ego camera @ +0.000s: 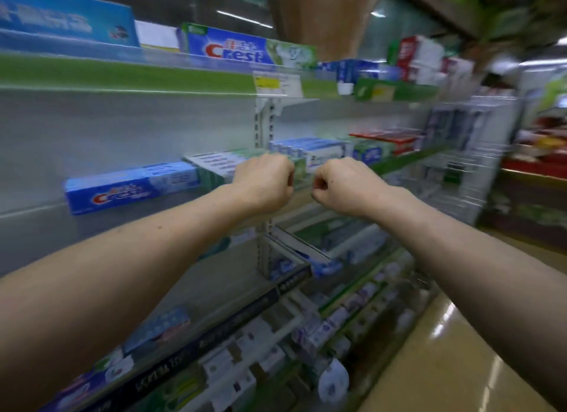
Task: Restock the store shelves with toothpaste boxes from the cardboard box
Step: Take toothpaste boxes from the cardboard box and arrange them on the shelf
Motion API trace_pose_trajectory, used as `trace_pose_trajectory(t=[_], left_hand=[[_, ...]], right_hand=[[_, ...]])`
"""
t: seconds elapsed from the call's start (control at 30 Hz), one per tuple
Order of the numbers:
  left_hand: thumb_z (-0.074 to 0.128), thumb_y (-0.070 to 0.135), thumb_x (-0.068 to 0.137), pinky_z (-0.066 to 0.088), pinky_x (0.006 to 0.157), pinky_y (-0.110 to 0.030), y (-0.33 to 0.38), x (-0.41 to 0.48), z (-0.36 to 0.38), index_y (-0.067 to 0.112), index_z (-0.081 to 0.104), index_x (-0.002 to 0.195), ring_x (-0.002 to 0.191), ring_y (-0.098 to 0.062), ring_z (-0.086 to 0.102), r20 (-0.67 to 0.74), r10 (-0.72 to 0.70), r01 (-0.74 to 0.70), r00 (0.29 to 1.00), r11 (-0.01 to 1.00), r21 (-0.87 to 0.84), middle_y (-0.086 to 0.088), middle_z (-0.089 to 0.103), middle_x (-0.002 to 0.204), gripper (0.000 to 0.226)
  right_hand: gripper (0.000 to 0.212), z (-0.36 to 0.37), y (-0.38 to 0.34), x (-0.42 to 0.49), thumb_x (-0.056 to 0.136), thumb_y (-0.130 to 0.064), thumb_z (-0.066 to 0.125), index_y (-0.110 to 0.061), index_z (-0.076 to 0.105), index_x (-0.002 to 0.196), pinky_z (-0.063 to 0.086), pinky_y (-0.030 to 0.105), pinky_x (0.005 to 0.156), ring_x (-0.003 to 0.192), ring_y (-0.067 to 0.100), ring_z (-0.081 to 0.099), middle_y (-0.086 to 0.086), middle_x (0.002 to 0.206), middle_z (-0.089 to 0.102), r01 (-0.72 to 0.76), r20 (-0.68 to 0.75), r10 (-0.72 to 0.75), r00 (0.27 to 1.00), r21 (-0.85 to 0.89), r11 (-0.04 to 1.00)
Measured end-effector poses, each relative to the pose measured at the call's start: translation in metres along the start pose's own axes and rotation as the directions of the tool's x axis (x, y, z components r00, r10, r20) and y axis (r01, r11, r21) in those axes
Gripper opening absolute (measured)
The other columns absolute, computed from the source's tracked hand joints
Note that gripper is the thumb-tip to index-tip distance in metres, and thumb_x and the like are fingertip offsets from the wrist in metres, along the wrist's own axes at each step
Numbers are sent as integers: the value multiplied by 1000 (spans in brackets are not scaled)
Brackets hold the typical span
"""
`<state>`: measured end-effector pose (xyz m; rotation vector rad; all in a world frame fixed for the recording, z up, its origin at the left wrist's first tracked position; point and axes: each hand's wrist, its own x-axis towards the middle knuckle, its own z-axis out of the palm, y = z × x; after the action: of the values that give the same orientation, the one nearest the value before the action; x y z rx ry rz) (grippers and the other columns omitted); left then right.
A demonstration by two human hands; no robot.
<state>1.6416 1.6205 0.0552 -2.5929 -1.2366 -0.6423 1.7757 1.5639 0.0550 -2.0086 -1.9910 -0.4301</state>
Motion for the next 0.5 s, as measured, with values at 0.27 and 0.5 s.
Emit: trace_pose_trajectory(t=[0.27, 0.5], left_hand=[[52, 18, 89, 39, 66, -32, 89, -57, 23, 20, 58, 87, 91, -30, 59, 127, 367, -343, 922, 923, -177, -5, 63, 97, 7], [51, 16, 88, 38, 62, -32, 162, -121, 30, 23, 54, 82, 77, -22, 51, 153, 548, -484, 822, 815, -320, 0, 58, 86, 9]], right_hand=[[9, -11, 15, -137, 88, -23, 54, -22, 60, 83, 45, 34, 76, 99, 34, 61, 12, 100, 67, -386, 81, 398, 914, -127, 914], [14, -16, 11, -252, 90, -25, 56, -17, 61, 80, 55, 42, 73, 77, 26, 62, 3, 81, 62, -633, 155, 651, 743, -153, 758]])
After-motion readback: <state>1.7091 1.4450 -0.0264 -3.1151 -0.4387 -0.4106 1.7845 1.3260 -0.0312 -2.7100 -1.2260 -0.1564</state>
